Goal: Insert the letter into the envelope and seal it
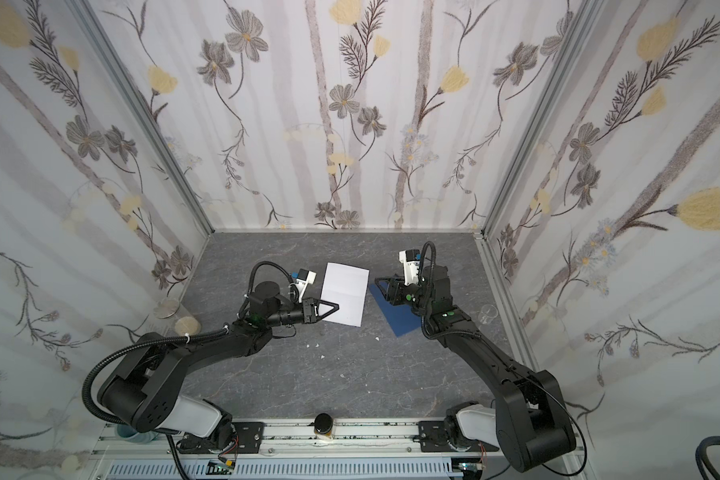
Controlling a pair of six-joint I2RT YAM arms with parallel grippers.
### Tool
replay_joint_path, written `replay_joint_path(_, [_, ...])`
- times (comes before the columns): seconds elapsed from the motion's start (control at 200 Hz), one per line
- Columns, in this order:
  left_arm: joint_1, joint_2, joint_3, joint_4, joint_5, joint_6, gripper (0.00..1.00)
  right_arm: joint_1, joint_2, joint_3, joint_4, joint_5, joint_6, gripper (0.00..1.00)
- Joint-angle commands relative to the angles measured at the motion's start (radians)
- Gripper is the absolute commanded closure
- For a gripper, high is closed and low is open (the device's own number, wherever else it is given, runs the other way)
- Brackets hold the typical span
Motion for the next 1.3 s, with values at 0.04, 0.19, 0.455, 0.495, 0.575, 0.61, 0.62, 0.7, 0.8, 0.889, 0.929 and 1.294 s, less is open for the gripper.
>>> replay_joint_path(0.04, [-0.039, -0.063, 0.054, -0.258, -0.145, 0.224, 1.0, -0.064, 0.043, -0.032, 0.227, -0.207, 0.105, 0.52])
replay_joint_path(0.19, [-0.05, -0.146, 0.054, -0.317, -0.223, 0.281, 1.0, -0.118, 0.106, -0.077, 0.573, -0.36, 0.308, 0.44])
replay_joint_path(0.455, [-0.07, -0.25, 0.056, -0.408, -0.323, 0.358, 1.0, -0.12, 0.21, 0.01, 0.682, -0.378, 0.384, 0.45])
replay_joint_path(0.495, [-0.074, -0.255, 0.057, -0.425, -0.338, 0.37, 1.0, -0.117, 0.207, 0.032, 0.63, -0.359, 0.349, 0.46])
replay_joint_path(0.575, [-0.087, -0.261, 0.061, -0.461, -0.381, 0.403, 1.0, -0.098, 0.191, 0.119, 0.457, -0.305, 0.232, 0.46])
replay_joint_path(0.61, [-0.099, -0.264, 0.065, -0.48, -0.412, 0.421, 1.0, -0.086, 0.187, 0.156, 0.366, -0.276, 0.172, 0.46])
replay_joint_path(0.62, [-0.101, -0.264, 0.065, -0.483, -0.417, 0.425, 1.0, -0.082, 0.185, 0.168, 0.347, -0.266, 0.155, 0.46])
replay_joint_path(0.7, [-0.121, -0.271, 0.059, -0.49, -0.465, 0.45, 1.0, -0.056, 0.193, 0.261, 0.166, -0.199, 0.055, 0.47])
replay_joint_path(0.8, [-0.144, -0.273, 0.059, -0.493, -0.515, 0.475, 1.0, -0.039, 0.222, 0.349, 0.062, -0.152, 0.007, 0.48])
replay_joint_path(0.889, [-0.16, -0.274, 0.063, -0.494, -0.542, 0.49, 1.0, -0.02, 0.267, 0.435, -0.029, -0.118, -0.038, 0.48])
replay_joint_path(0.929, [-0.166, -0.276, 0.066, -0.495, -0.552, 0.497, 1.0, -0.011, 0.291, 0.475, -0.071, -0.106, -0.058, 0.49])
replay_joint_path(1.294, [-0.195, -0.302, 0.069, -0.5, -0.612, 0.53, 1.0, 0.05, 0.462, 0.678, -0.243, -0.122, -0.141, 0.55])
